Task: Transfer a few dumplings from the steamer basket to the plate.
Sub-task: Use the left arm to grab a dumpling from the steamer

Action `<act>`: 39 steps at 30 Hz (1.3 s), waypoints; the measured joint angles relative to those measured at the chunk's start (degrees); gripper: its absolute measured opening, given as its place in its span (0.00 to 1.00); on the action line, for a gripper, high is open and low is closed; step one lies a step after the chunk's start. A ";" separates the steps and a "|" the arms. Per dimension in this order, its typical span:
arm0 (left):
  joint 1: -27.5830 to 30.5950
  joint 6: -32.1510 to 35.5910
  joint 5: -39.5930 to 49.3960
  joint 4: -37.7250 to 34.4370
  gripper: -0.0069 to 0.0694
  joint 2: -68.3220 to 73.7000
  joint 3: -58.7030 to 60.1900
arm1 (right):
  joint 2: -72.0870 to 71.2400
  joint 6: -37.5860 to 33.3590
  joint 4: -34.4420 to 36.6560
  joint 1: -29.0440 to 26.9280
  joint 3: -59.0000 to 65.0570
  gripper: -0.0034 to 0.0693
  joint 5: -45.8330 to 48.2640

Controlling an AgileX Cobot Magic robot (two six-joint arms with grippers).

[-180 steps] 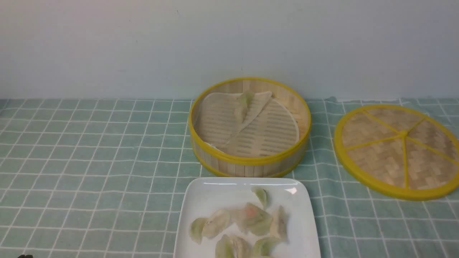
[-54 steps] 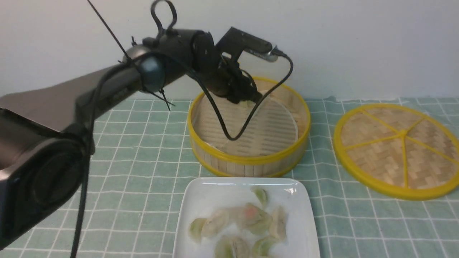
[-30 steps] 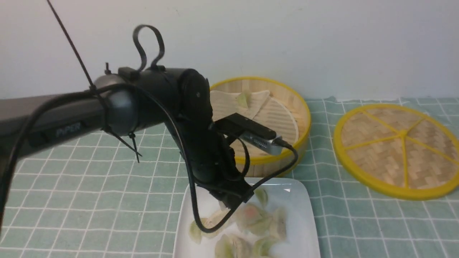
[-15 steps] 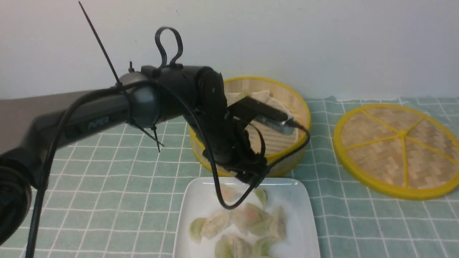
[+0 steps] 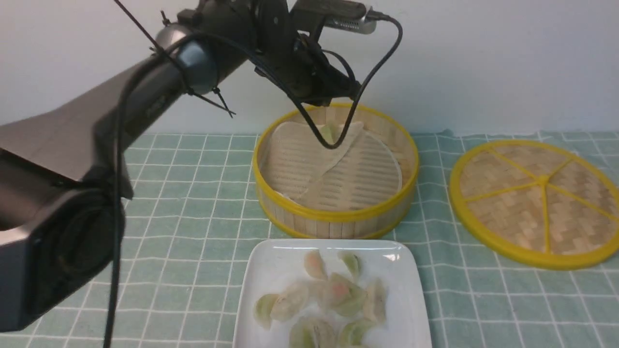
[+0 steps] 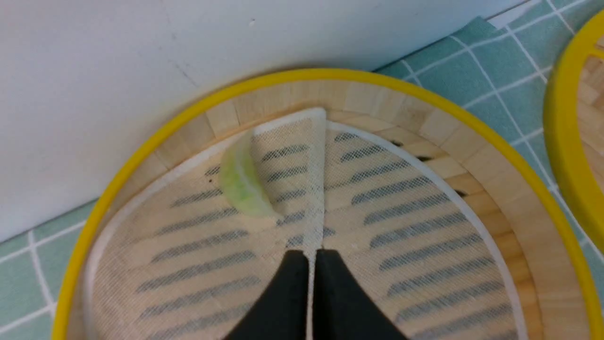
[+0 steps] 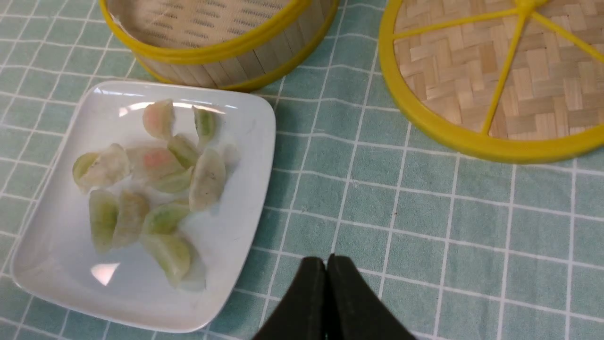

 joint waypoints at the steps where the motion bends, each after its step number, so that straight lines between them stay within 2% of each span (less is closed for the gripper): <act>1: 0.00 0.25 -0.36 -0.27 0.08 2.53 -2.13 | 0.00 -0.06 -0.29 0.00 0.00 0.03 -0.28; 8: 0.51 0.45 -0.11 1.18 0.13 10.49 -6.36 | 0.00 -0.11 -1.20 0.00 0.00 0.03 -0.45; 12: 1.07 2.03 -3.71 1.78 0.23 12.32 -6.62 | 0.00 -0.11 -1.36 0.00 0.00 0.03 -0.45; 17: 1.55 7.40 -5.94 1.94 0.42 12.58 -6.67 | 0.00 -0.11 -1.45 0.00 0.00 0.03 -0.45; 22: 2.13 12.98 -7.54 1.69 0.56 12.59 -6.67 | 0.00 -0.11 -1.45 0.00 0.00 0.03 -0.45; 27: 2.53 13.71 -7.54 0.58 0.57 12.71 -6.67 | 0.00 -0.11 -1.45 0.00 0.00 0.03 -0.33; 29: 3.01 11.95 -6.63 -0.89 0.57 12.82 -6.67 | 0.00 0.03 -1.45 0.00 0.00 0.03 0.10; 33: 5.12 8.38 -2.42 -7.30 0.57 12.93 -7.24 | 0.00 0.98 -1.45 0.00 0.00 0.03 0.81; 34: 6.71 8.08 -1.17 -12.06 0.57 12.93 -7.55 | 0.00 1.12 -1.45 0.00 0.00 0.03 0.95; 35: 7.99 8.53 -0.83 -16.91 0.57 12.93 -7.74 | 0.00 1.12 -1.45 0.00 0.00 0.03 1.00; 36: 8.41 8.72 -0.83 -17.66 0.57 12.93 -7.80 | 0.00 1.12 -1.40 0.00 0.00 0.03 1.08; 38: 10.00 11.20 -0.83 -24.36 0.57 12.93 -7.80 | 0.00 1.12 -1.22 0.00 0.00 0.03 1.26; 39: 11.37 14.75 -0.88 -30.36 0.57 12.95 -7.80 | 0.00 1.17 -0.65 0.00 0.00 0.03 1.28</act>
